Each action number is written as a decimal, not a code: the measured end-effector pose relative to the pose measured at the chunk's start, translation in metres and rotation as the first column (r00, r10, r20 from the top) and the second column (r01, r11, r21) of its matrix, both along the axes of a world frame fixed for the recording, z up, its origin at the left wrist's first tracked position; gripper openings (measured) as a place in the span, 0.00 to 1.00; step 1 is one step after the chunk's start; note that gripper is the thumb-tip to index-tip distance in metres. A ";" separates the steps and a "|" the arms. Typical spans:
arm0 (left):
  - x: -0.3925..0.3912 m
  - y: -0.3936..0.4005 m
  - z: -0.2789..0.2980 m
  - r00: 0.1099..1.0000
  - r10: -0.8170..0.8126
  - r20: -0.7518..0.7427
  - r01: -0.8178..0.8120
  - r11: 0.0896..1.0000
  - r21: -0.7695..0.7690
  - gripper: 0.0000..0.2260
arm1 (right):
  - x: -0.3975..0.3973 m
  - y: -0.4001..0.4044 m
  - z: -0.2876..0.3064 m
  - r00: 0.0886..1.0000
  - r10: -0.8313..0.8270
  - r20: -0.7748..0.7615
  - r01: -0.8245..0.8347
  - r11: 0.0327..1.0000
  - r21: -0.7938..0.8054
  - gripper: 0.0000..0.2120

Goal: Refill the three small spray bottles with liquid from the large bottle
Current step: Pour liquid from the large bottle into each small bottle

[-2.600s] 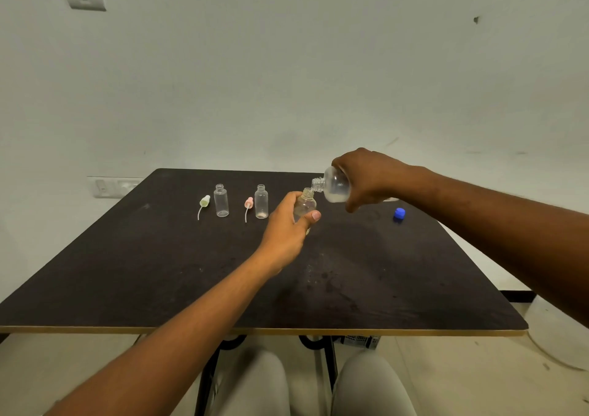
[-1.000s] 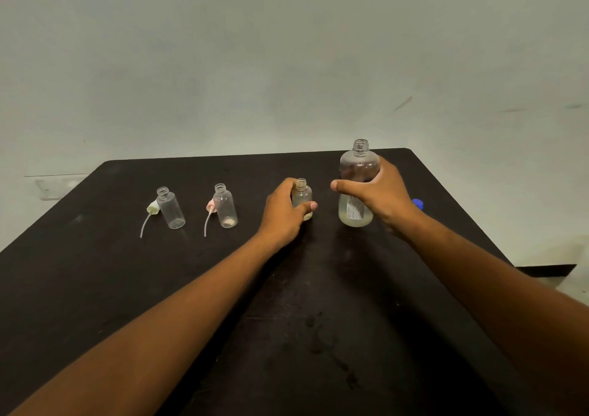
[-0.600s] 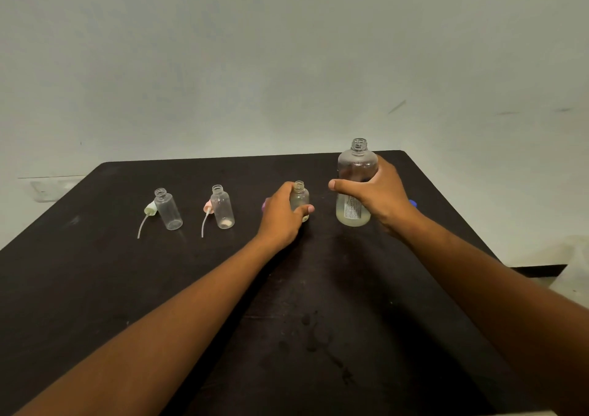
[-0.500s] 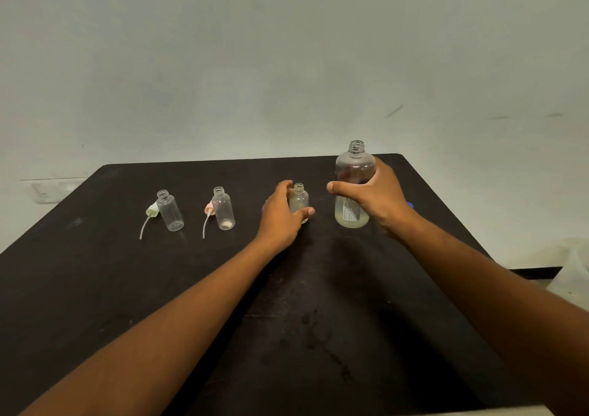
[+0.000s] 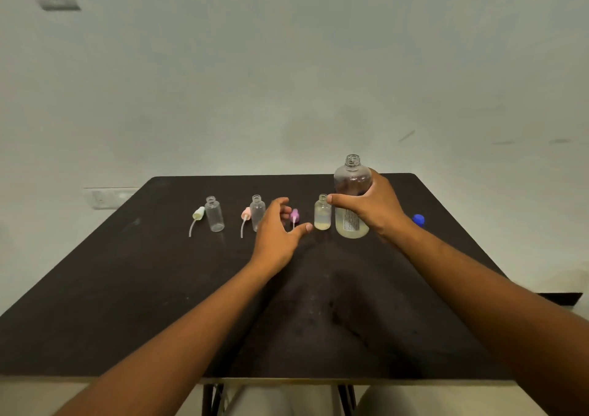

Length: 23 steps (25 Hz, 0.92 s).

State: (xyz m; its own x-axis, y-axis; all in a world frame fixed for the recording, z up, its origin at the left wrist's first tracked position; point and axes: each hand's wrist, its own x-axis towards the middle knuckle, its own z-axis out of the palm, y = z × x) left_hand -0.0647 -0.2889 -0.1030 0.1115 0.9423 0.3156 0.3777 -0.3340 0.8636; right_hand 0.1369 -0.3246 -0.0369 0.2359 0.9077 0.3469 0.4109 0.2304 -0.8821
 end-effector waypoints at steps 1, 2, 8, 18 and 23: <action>-0.011 -0.005 0.000 1.000 0.026 0.004 -0.026 1.000 0.015 0.31 | -0.009 -0.004 0.003 1.000 0.018 -0.009 -0.018 1.000 0.003 0.27; -0.022 -0.009 0.000 0.999 0.050 0.011 -0.050 0.998 0.027 0.30 | -0.017 -0.008 0.005 0.999 0.034 -0.015 -0.034 0.999 0.004 0.27; -0.064 -0.005 0.004 0.984 0.174 0.031 -0.174 0.985 0.011 0.28 | -0.058 -0.009 0.006 0.995 0.089 -0.043 -0.090 0.996 -0.004 0.29; -0.060 0.057 -0.002 0.976 0.209 -0.068 -0.214 0.974 -0.076 0.34 | -0.075 0.010 -0.002 0.987 0.146 -0.064 -0.145 0.989 0.010 0.23; -0.052 0.072 -0.006 0.960 0.242 -0.138 -0.254 0.965 -0.073 0.23 | -0.073 0.017 -0.009 0.989 0.129 -0.066 -0.129 0.992 0.009 0.24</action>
